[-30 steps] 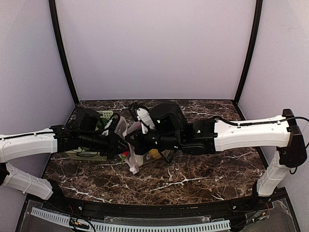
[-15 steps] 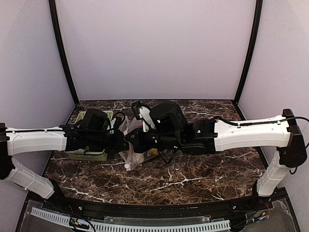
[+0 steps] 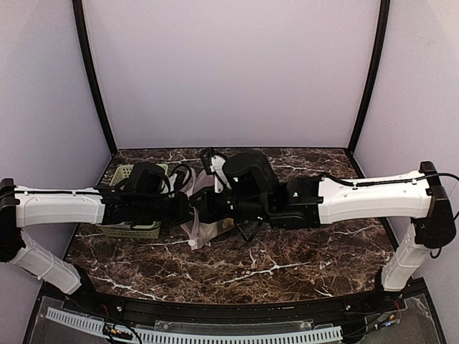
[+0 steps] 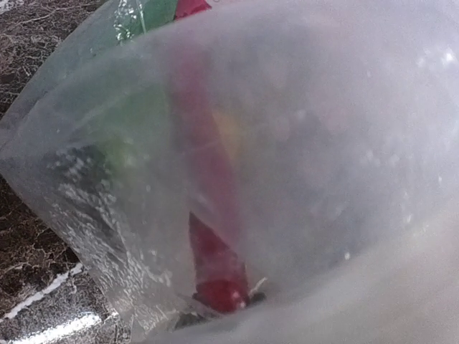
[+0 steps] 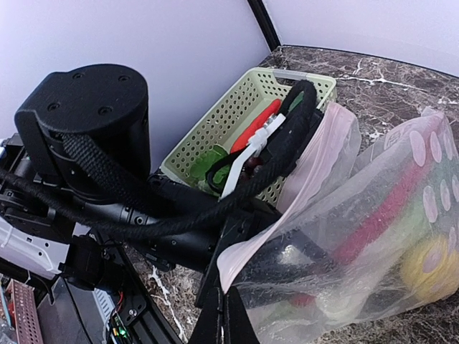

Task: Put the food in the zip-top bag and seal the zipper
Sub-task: Place the fake vegetable in the zipper food storage bag.

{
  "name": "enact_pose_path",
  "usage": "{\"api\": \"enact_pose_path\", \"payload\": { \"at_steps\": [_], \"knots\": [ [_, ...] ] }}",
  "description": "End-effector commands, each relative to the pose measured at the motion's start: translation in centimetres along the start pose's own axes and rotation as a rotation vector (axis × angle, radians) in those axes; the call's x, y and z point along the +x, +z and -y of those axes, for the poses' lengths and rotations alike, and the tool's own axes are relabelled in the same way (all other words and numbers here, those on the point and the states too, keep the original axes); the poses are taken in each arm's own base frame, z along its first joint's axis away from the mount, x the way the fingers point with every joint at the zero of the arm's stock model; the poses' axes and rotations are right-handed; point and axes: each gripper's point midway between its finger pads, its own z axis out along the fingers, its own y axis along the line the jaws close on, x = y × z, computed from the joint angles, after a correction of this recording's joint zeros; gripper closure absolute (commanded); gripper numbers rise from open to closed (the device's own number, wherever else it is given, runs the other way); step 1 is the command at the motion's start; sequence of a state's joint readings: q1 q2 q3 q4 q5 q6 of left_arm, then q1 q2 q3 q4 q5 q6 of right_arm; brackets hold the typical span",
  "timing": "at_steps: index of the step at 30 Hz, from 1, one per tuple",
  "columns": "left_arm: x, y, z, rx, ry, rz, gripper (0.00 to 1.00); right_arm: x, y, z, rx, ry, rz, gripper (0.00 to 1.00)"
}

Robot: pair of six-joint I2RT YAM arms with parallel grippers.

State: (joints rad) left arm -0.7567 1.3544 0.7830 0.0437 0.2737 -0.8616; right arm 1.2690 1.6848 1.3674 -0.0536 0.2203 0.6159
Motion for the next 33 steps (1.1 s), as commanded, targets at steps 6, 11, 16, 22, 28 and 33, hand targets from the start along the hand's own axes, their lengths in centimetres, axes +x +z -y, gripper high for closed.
{"api": "enact_pose_path", "payload": {
  "at_steps": [6, 11, 16, 22, 28, 33],
  "knots": [
    [1.6, -0.2, -1.0, -0.085, 0.11, -0.01, 0.84, -3.2, -0.9, 0.1, 0.01, 0.057, 0.092, 1.0],
    [2.3, 0.2, -0.9, -0.075, 0.119, -0.04, 0.75, -3.1, -0.9, 0.2, 0.009, 0.061, 0.089, 1.0],
    [1.6, -0.7, 0.9, -0.032, 0.145, -0.028, 0.55, -3.0, -1.2, 0.4, 0.017, 0.064, 0.092, 1.0],
    [1.0, -2.4, 2.4, -0.016, 0.185, -0.018, 0.44, -3.1, -1.3, 0.6, 0.021, 0.062, 0.095, 1.0],
    [2.2, -3.3, 2.2, -0.005, 0.177, -0.061, 0.5, -3.1, -1.3, 0.5, 0.018, 0.061, 0.094, 1.0],
    [1.9, -5.3, 3.5, 0.032, 0.237, -0.032, 0.5, -3.2, -1.5, 0.7, 0.026, 0.053, 0.097, 1.0]
  ]
}}
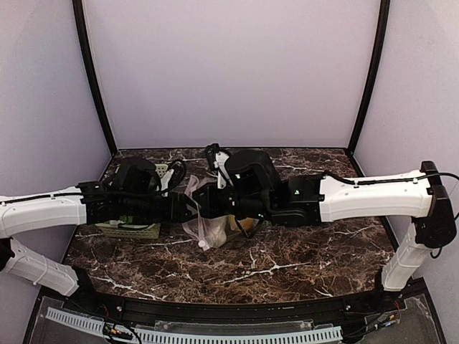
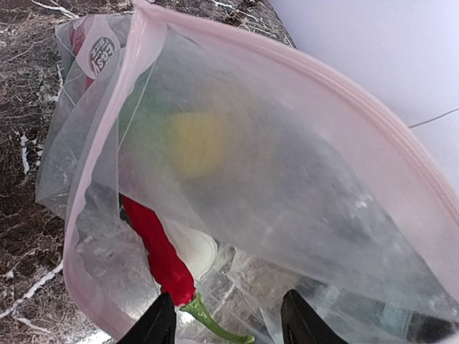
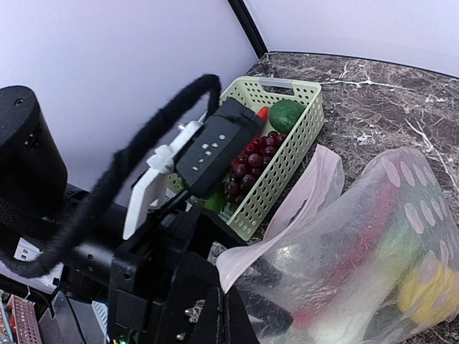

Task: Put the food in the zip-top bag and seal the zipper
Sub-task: Place the fake vegetable in the zipper food storage bag.

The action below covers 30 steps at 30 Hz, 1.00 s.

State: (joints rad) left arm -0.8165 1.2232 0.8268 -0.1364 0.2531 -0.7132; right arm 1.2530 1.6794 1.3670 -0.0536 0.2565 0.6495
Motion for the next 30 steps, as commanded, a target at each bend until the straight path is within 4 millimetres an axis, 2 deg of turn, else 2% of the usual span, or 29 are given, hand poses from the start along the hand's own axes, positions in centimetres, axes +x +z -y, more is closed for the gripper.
{"api": "enact_pose_path", "payload": {
  "at_steps": [1, 4, 10, 15, 19, 21, 24, 25, 26, 27, 30],
  "knots": [
    [0.4, -2.4, 0.6, 0.002, 0.067, -0.002, 0.49, -2.2, -1.4, -0.4, -0.01, 0.01, 0.065, 1.0],
    [-0.5, -4.1, 1.5, -0.008, 0.109, 0.023, 0.45, -2.4, -1.6, 0.1, 0.01, 0.001, 0.071, 1.0],
    [-0.9, -6.7, 2.7, -0.002, 0.15, 0.026, 0.38, -2.9, -2.3, 0.9, 0.04, -0.013, 0.086, 1.0],
    [-1.4, -8.7, 2.4, -0.052, 0.178, 0.016, 0.29, -2.8, -2.6, 1.7, 0.064, -0.03, 0.08, 1.0],
    [-2.1, -10.0, -0.8, -0.149, 0.151, 0.004, 0.25, -2.6, -2.9, 2.2, 0.077, -0.033, 0.074, 1.0],
    [-3.4, -11.0, -3.3, -0.193, 0.085, 0.038, 0.25, -2.7, -3.0, 2.3, 0.077, -0.032, 0.074, 1.0],
    [-4.4, -11.7, -5.6, -0.234, 0.054, 0.058, 0.24, -2.7, -3.1, 2.3, 0.075, -0.032, 0.072, 1.0],
    [-4.9, -11.9, -7.0, -0.266, 0.035, 0.065, 0.24, -2.6, -3.0, 2.4, 0.074, -0.032, 0.069, 1.0],
    [-4.9, -11.9, -7.7, -0.273, 0.023, 0.057, 0.25, -2.6, -3.0, 2.3, 0.072, -0.032, 0.068, 1.0],
    [-5.4, -12.0, -9.4, -0.307, -0.006, 0.057, 0.26, -2.6, -2.9, 2.3, 0.07, -0.032, 0.067, 1.0],
    [-5.7, -12.3, -12.9, -0.346, -0.085, 0.068, 0.31, -2.5, -2.9, 2.4, 0.07, -0.036, 0.063, 1.0]
  ]
}}
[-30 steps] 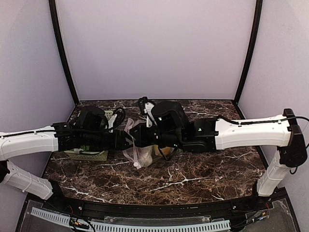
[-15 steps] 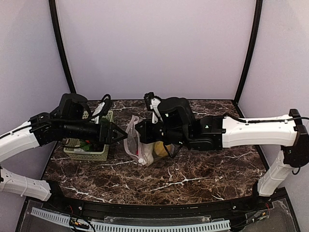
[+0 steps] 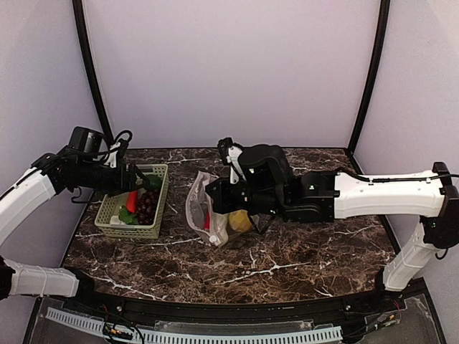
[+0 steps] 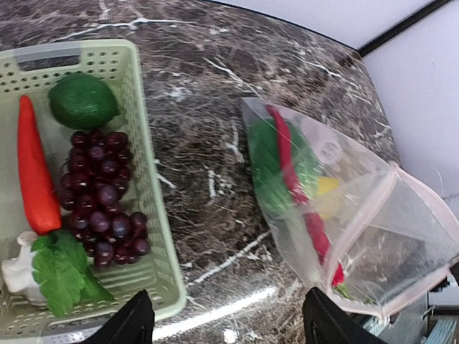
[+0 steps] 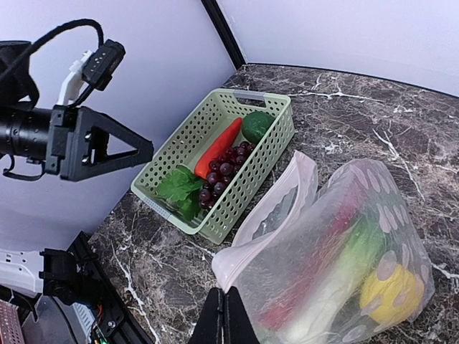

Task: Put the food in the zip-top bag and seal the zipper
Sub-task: Place the fake vegetable in the zipper food storage bag, then pick up the fake vegetable from the bin.

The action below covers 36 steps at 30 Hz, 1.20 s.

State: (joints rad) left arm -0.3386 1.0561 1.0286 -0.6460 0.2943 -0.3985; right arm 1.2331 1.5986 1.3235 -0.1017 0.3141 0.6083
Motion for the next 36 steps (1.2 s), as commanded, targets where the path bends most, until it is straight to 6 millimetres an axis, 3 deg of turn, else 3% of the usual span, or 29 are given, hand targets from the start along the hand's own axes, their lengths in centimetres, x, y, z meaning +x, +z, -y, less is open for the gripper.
{"api": "enact_pose_path", "payload": {
  "at_steps": [1, 6, 12, 18, 26, 36],
  "knots": [
    [0.6, 1.1, -5.5, -0.078, -0.09, -0.049, 0.32, -1.1, -0.8, 0.4, 0.0, 0.002, 0.03, 1.0],
    [-0.9, 2.1, -10.8, -0.159, -0.199, -0.008, 0.4, -1.0, -0.9, 0.8, 0.009, 0.001, 0.032, 1.0],
    [-2.5, 4.1, -14.9, -0.279, -0.214, -0.035, 0.44, -1.1, -1.0, 1.2, 0.014, 0.001, 0.032, 1.0],
    [-2.5, 6.6, -18.1, -0.369, -0.2, -0.099, 0.45, -1.2, -1.2, 1.8, 0.023, 0.015, 0.036, 1.0],
    [-1.4, 9.6, -20.5, -0.403, -0.184, -0.187, 0.45, -1.2, -0.9, 1.9, 0.014, 0.024, 0.027, 1.0],
    [-0.5, 11.7, -21.3, -0.373, -0.169, -0.238, 0.44, -1.1, -0.1, 1.9, 0.004, 0.034, 0.012, 1.0]
  ]
}}
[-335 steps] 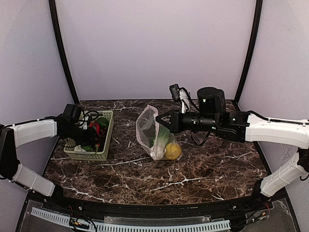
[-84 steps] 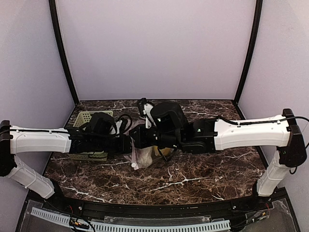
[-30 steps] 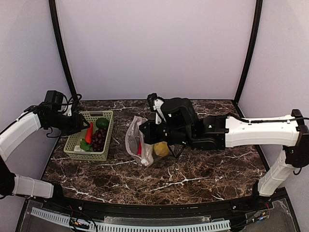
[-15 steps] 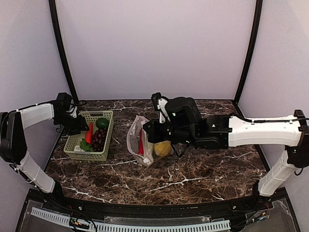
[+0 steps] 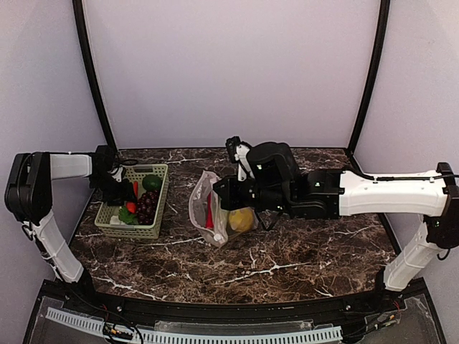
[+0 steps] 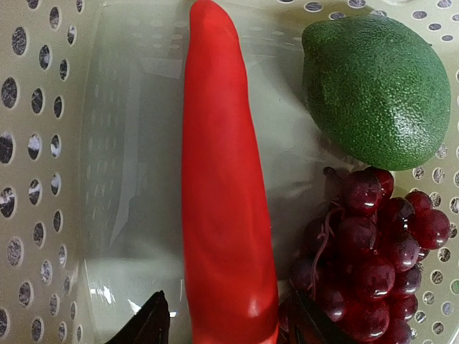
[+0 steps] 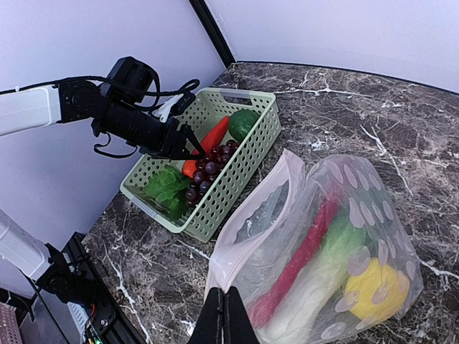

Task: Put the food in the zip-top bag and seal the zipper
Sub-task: Pick up the fake vegetable from the bin.

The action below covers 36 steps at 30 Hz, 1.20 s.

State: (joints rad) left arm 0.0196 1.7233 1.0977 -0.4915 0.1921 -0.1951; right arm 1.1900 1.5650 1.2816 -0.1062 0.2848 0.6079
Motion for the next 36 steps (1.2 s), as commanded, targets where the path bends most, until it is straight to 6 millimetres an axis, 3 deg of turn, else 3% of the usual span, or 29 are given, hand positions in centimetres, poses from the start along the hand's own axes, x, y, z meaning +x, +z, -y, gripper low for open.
{"api": "enact_pose_path", "payload": {
  "at_steps": [1, 17, 29, 36],
  "knots": [
    [-0.9, 0.2, 0.1, 0.007, 0.031, 0.01, 0.45, -0.9, 0.3, -0.2, -0.015, 0.022, 0.018, 1.0],
    [-0.8, 1.1, -0.1, 0.006, 0.019, -0.004, 0.64, -1.0, 0.9, -0.1, -0.017, 0.03, 0.012, 1.0],
    [-1.7, -2.0, 0.3, 0.01, 0.01, 0.133, 0.68, -1.2, 0.8, 0.2, -0.008, 0.033, 0.016, 1.0],
    [-0.4, -6.1, 1.0, 0.045, -0.003, 0.24, 0.68, -1.5, 0.7, 0.2, -0.006, 0.03, 0.022, 1.0]
  ]
}}
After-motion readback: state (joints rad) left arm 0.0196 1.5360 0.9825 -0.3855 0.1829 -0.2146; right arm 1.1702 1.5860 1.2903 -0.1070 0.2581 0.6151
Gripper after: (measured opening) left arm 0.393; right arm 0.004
